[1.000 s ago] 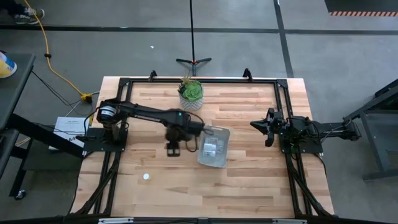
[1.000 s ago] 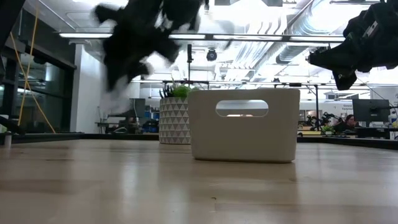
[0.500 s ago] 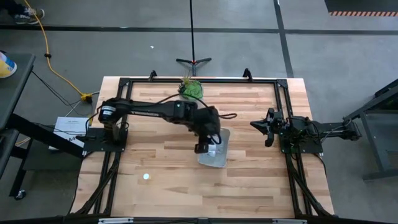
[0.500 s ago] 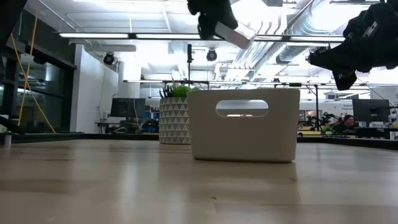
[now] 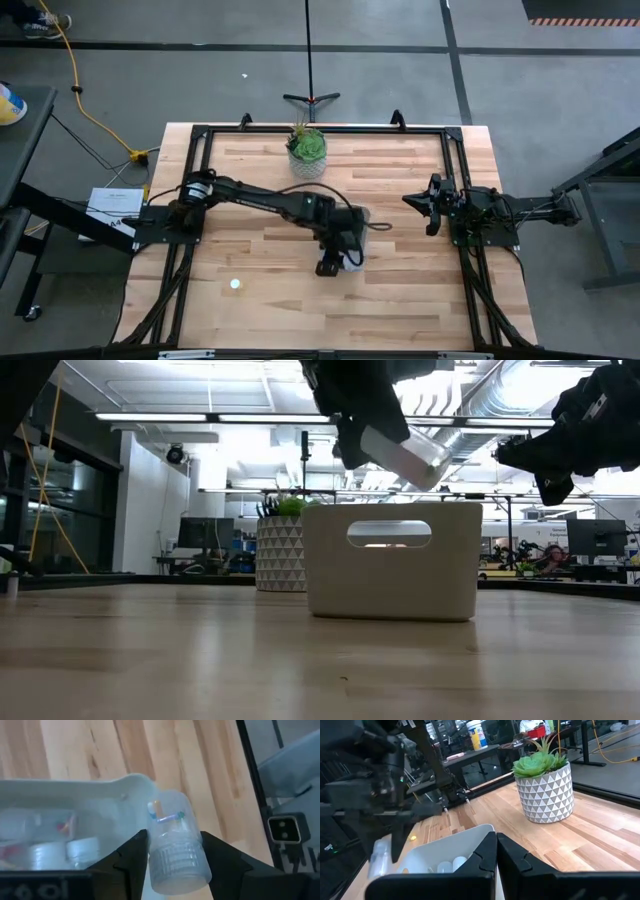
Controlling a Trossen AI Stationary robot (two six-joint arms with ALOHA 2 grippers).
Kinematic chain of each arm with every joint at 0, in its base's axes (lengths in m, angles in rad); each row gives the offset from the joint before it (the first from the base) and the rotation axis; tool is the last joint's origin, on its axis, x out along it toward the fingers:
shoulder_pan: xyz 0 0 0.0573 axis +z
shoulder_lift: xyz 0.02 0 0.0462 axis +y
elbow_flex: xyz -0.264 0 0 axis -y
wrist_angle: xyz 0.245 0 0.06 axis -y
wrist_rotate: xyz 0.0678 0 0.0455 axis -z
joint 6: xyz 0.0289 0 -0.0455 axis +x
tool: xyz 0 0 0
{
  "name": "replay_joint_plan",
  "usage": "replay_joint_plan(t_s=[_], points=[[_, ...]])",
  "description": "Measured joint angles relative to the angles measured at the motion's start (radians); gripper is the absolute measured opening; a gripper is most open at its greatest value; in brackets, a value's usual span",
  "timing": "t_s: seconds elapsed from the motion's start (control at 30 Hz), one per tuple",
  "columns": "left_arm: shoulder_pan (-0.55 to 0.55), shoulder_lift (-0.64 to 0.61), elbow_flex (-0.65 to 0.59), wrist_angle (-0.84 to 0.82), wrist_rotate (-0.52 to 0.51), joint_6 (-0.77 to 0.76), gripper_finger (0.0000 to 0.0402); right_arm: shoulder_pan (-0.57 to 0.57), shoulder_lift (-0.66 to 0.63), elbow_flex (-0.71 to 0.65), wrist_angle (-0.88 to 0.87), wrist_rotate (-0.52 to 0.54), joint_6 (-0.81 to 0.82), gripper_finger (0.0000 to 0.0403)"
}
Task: Pick and place pill bottles into a basket
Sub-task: Put the transparent medicine bottle into the white bin
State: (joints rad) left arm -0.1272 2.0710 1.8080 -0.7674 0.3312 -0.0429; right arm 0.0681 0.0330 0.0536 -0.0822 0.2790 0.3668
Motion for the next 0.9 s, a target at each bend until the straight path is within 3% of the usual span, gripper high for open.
replay_joint_plan(t_s=[0.23,0.43,0.67,0.9], points=[[0.026,0.006,0.0,0.02,-0.053,-0.011,0.0181,0.0,0.0,0.0,0.0,0.0,0.0,0.0],[0.045,0.006,-0.011,0.017,-0.051,-0.015,0.0201,0.0,0.0,0.0,0.0,-0.001,0.0,0.0],[0.042,0.01,-0.059,0.06,0.025,-0.015,0.0182,0.0,0.0,0.0,0.0,0.003,-0.001,0.0],[0.042,0.011,-0.101,0.089,0.024,-0.017,0.0208,0.0,0.0,0.0,0.0,0.003,-0.001,0.0]])
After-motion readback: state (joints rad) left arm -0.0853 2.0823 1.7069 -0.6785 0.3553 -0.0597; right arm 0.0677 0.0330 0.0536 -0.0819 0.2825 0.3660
